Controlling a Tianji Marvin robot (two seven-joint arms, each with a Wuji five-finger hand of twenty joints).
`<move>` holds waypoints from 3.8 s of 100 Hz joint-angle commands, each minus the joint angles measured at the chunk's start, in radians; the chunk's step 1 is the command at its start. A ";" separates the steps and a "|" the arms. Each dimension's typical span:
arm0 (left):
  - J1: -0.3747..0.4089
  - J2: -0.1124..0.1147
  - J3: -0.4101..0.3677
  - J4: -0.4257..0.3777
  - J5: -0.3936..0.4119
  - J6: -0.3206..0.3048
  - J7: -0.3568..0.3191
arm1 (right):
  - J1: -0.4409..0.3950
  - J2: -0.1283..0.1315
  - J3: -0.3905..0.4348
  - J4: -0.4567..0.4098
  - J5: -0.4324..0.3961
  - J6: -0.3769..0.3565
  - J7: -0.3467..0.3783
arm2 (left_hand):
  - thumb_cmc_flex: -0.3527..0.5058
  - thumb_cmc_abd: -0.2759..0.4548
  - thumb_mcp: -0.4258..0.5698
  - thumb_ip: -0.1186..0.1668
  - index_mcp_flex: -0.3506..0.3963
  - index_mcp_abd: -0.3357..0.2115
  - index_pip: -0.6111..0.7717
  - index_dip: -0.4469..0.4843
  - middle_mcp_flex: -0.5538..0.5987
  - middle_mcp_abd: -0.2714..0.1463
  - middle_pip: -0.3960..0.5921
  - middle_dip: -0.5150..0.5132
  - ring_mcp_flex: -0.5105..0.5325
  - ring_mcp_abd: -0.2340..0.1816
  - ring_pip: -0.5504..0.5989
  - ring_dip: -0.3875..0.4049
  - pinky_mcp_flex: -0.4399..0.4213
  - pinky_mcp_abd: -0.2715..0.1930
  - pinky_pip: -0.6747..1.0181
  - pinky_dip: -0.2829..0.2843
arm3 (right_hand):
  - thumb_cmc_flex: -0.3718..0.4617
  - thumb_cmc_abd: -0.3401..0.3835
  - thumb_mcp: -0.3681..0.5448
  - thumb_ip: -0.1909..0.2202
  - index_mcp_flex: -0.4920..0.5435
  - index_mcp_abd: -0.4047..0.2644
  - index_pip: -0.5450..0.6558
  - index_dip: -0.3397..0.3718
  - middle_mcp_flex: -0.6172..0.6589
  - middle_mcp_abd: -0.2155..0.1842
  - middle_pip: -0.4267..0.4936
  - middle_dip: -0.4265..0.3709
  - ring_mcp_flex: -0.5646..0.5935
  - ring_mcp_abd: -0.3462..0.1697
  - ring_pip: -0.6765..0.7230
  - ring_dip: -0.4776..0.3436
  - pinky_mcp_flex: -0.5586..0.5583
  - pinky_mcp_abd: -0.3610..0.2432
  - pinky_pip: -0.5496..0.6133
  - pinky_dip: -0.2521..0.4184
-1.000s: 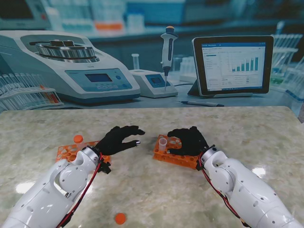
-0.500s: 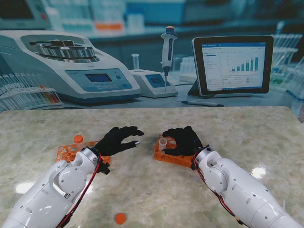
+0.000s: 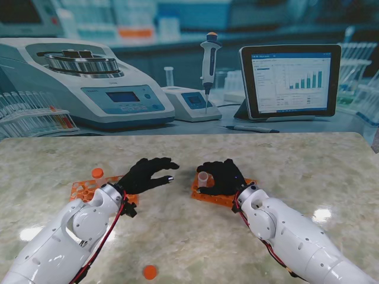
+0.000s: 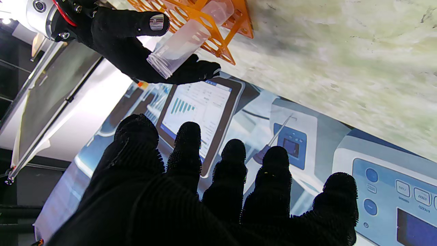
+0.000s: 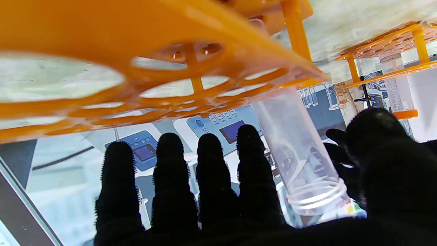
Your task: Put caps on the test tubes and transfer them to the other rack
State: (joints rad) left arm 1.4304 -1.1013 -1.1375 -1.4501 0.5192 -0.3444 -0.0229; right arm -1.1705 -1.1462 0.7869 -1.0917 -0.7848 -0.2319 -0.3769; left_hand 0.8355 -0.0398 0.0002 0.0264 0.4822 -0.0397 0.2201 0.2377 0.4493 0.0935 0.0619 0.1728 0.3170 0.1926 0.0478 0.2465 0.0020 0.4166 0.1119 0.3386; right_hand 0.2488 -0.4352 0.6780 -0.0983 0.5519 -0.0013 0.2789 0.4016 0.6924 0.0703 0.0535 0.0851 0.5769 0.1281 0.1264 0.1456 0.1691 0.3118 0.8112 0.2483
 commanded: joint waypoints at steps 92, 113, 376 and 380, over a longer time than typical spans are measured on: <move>-0.010 0.003 0.008 0.009 0.001 0.000 -0.013 | 0.033 -0.032 -0.063 0.063 0.054 0.022 -0.004 | -0.002 0.038 -0.012 -0.009 0.006 0.006 -0.013 -0.005 0.012 0.001 -0.016 -0.020 0.005 -0.022 0.004 -0.002 -0.027 -0.024 -0.039 -0.027 | 0.421 0.407 -0.333 -0.033 -0.030 -0.196 0.243 -0.172 -0.003 -0.121 -0.049 -0.025 -0.058 -0.054 -0.059 -0.045 -0.044 -0.032 -0.017 -0.085; -0.010 0.003 0.008 0.010 0.002 -0.001 -0.013 | 0.030 -0.033 -0.057 0.061 0.059 0.016 -0.005 | -0.001 0.038 -0.012 -0.009 0.006 0.004 -0.012 -0.004 0.013 0.001 -0.016 -0.020 0.005 -0.023 0.004 -0.002 -0.027 -0.025 -0.041 -0.025 | 0.433 0.453 -0.342 -0.044 -0.019 -0.196 0.260 -0.178 0.011 -0.127 -0.045 -0.024 -0.052 -0.058 -0.058 -0.045 -0.045 -0.032 -0.018 -0.086; -0.011 0.004 0.003 0.015 -0.001 -0.022 -0.013 | -0.287 0.001 0.251 -0.384 -0.032 -0.077 -0.050 | 0.001 0.043 -0.012 -0.009 0.012 0.000 -0.008 -0.002 0.021 0.002 -0.014 -0.018 0.017 -0.020 0.008 0.002 -0.026 -0.027 -0.045 -0.021 | 0.530 0.262 -0.156 -0.086 0.196 -0.285 0.515 0.021 0.561 -0.094 0.335 0.415 0.554 -0.037 0.234 0.241 0.463 -0.016 0.233 0.020; -0.012 0.004 0.004 0.016 -0.001 -0.022 -0.013 | -0.291 -0.001 0.253 -0.388 -0.023 -0.080 -0.049 | 0.000 0.044 -0.013 -0.010 0.012 0.002 -0.008 -0.002 0.021 0.001 -0.014 -0.018 0.017 -0.020 0.008 0.002 -0.025 -0.026 -0.045 -0.021 | 0.538 0.241 -0.137 -0.086 0.199 -0.284 0.523 0.018 0.571 -0.092 0.347 0.425 0.577 -0.037 0.248 0.251 0.520 -0.016 0.254 0.014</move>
State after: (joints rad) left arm 1.4203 -1.0989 -1.1350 -1.4354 0.5193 -0.3639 -0.0307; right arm -1.4483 -1.1397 1.0408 -1.4660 -0.8218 -0.3073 -0.4267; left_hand 0.8355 -0.0385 0.0004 0.0264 0.4826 -0.0397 0.2201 0.2377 0.4495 0.0935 0.0618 0.1728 0.3170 0.1916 0.0478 0.2465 -0.0078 0.4065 0.1119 0.3385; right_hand 0.6910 -0.2780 0.3233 -0.1544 0.6865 -0.1533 0.7662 0.4289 1.1973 0.0184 0.3343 0.4750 1.1070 0.1099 0.3420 0.3778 0.6268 0.3142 1.0211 0.2882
